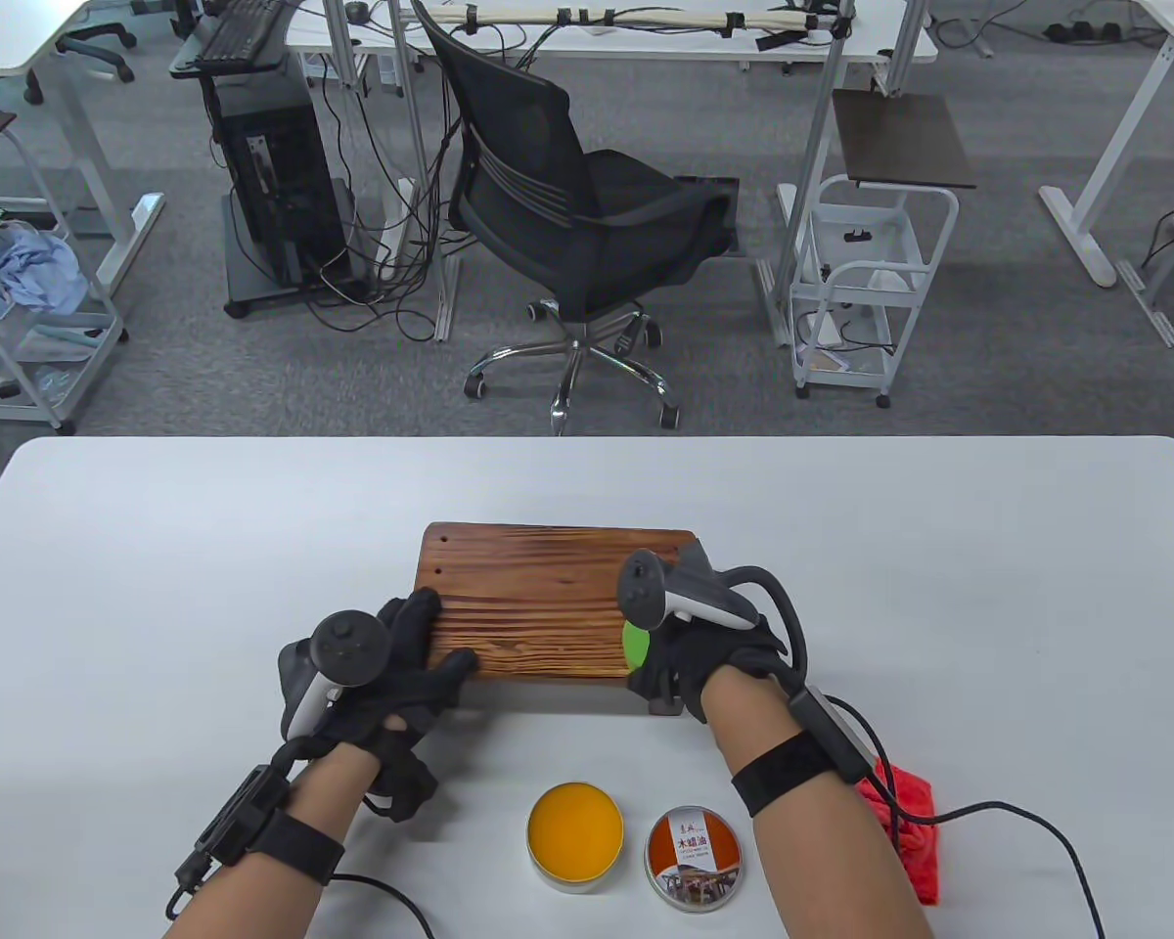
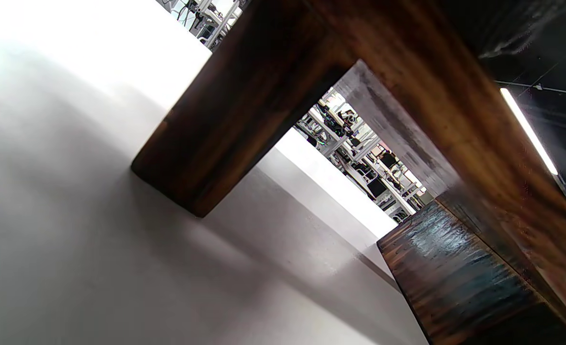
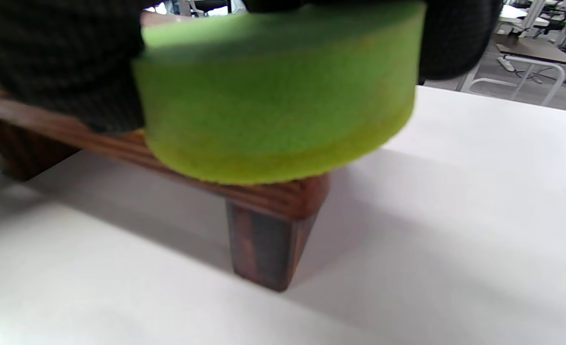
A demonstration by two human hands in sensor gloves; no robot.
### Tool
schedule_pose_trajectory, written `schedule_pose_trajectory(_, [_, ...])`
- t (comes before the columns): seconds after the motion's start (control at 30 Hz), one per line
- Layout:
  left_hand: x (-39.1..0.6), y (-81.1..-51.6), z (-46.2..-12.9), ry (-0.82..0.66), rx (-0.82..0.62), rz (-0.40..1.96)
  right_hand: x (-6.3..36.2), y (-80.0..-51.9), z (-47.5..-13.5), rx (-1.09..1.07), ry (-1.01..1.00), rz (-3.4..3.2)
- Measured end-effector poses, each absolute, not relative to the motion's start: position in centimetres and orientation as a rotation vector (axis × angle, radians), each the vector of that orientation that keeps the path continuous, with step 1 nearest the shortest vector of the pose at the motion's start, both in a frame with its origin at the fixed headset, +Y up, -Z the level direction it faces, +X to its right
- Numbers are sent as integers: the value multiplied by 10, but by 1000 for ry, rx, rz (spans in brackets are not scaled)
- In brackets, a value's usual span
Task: Dip and apply wood wax on stool
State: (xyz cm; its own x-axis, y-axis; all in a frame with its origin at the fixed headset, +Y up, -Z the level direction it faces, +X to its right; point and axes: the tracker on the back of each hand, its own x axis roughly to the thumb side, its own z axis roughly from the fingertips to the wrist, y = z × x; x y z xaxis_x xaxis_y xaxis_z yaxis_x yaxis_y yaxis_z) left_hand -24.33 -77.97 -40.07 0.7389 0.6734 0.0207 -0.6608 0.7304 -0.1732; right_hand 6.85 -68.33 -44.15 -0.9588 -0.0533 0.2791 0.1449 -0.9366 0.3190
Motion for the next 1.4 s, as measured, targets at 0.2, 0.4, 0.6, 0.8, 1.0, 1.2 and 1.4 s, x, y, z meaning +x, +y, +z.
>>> schedule_pose_trajectory(0.2, [-244,-780,-401,-82,-158,735,47,-689,-441,-505,-482,-3000])
schedule_pose_trajectory(0.4, [-245,-780,-401,-82,-161,743,51,-685,-448,-459,-529,-2999])
schedule_pose_trajectory(0.6, [-245,-780,-400,-80,-162,750,32,-688,-442,-555,-498,-3005])
schedule_pose_trajectory(0.8, [-246,-780,-400,-80,-163,755,27,-687,-449,-501,-504,-3011])
schedule_pose_trajectory(1.0, [-245,-780,-400,-82,-168,757,16,-686,-439,-614,-520,-2976])
schedule_pose_trajectory(1.2, [-245,-780,-400,-82,-171,756,10,-691,-448,-554,-486,-3054])
schedule_pose_trajectory(1.4, [-245,-780,-401,-81,-171,757,-2,-687,-439,-653,-532,-2978])
